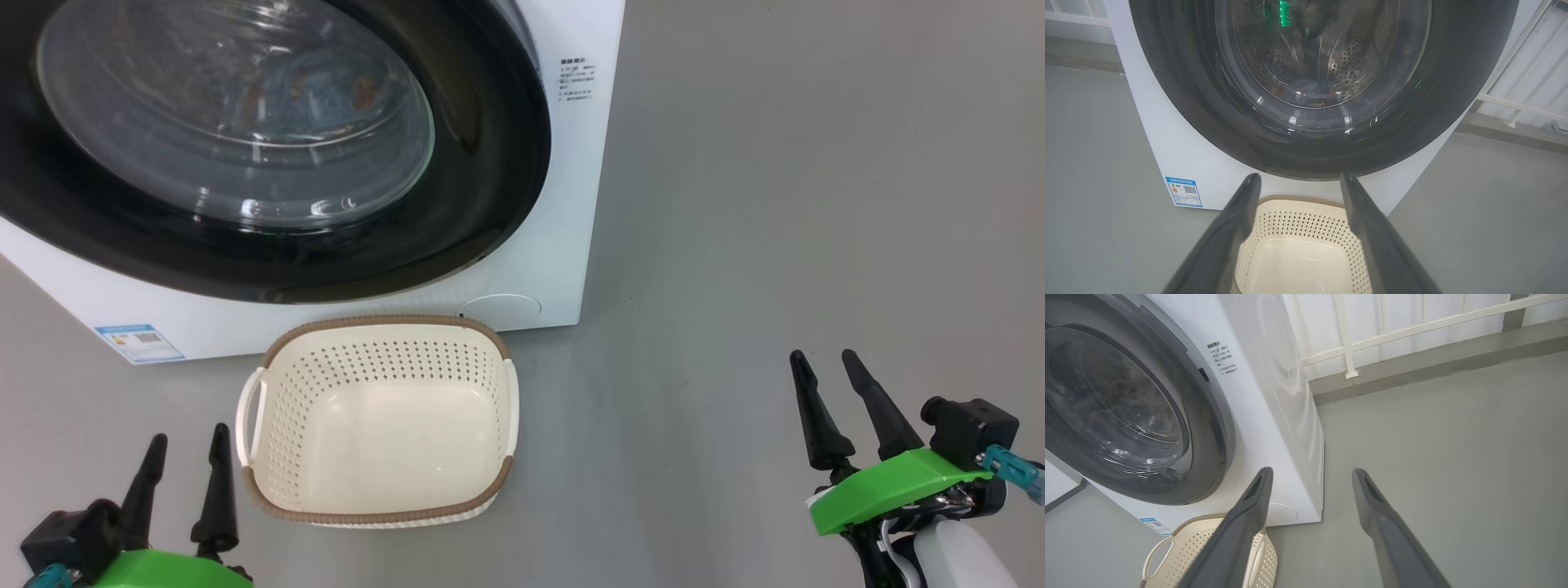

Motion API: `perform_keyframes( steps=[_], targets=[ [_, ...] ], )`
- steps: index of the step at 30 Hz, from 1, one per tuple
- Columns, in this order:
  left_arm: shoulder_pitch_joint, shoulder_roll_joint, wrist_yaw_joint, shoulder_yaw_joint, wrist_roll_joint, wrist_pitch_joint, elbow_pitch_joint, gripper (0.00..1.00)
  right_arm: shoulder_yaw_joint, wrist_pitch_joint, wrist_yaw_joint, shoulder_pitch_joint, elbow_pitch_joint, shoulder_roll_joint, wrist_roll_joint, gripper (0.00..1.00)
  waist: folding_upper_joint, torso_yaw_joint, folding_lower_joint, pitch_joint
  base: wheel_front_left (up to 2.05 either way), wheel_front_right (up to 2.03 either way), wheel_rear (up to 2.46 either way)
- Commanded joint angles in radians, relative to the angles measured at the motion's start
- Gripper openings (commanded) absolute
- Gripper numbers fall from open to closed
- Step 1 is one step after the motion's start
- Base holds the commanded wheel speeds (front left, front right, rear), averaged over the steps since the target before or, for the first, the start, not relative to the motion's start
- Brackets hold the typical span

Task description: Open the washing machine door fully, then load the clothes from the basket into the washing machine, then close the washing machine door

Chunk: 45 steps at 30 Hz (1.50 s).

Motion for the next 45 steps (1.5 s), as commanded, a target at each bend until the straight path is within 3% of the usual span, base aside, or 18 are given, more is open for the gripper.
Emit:
perform_keyframes(
  steps=[1, 2, 3, 9, 16, 21, 45],
  targets=[
    [-0.009, 0.03, -0.002, 0.037, -0.005, -0.006, -0.024, 1.0, 0.021, -0.005, -0.002, 0.003, -0.024, -0.004, -0.006, 1.0, 0.0, -0.002, 0.0, -0.001, 0.0, 0.0, 0.0],
    [-0.008, 0.03, -0.002, 0.038, -0.004, -0.006, -0.025, 1.0, 0.022, -0.005, -0.002, 0.003, -0.024, -0.003, -0.006, 1.0, 0.0, -0.003, 0.0, -0.003, 0.0, 0.0, 0.0],
    [0.001, 0.001, 0.0, 0.002, 0.0, 0.0, 0.0, 0.0, 0.001, 0.0, 0.0, 0.0, 0.0, 0.001, 0.0, 0.0, 0.0, -0.003, 0.0, -0.002, 0.0, 0.0, 0.0],
    [0.014, -0.04, 0.0, -0.013, -0.008, 0.004, 0.049, 0.0, 0.002, 0.004, 0.0, 0.019, 0.054, 0.027, 0.009, 0.0, 0.0, -0.004, 0.0, -0.003, 0.0, 0.0, 0.0],
    [0.014, -0.043, 0.001, -0.008, -0.066, 0.02, 0.043, 0.0, -0.005, 0.021, 0.0, 0.027, 0.042, 0.031, 0.064, 0.0, 0.0, -0.001, 0.0023, -0.013, 0.0, 0.0, 0.0],
    [0.01, -0.045, 0.001, -0.003, -0.114, 0.033, 0.044, 0.0, -0.011, 0.035, 0.0, 0.03, 0.036, 0.034, 0.11, 0.0, 0.0, 0.002, 0.0001, -0.017, 0.0, 0.0, 0.0],
    [-0.004, -0.058, 0.0, 0.024, -0.341, 0.1, 0.042, 0.0, -0.043, 0.104, -0.001, 0.047, 0.001, 0.051, 0.329, 0.0, 0.0, 0.013, 0.0, -0.045, 0.0, 0.0, 0.0]
  ],
)
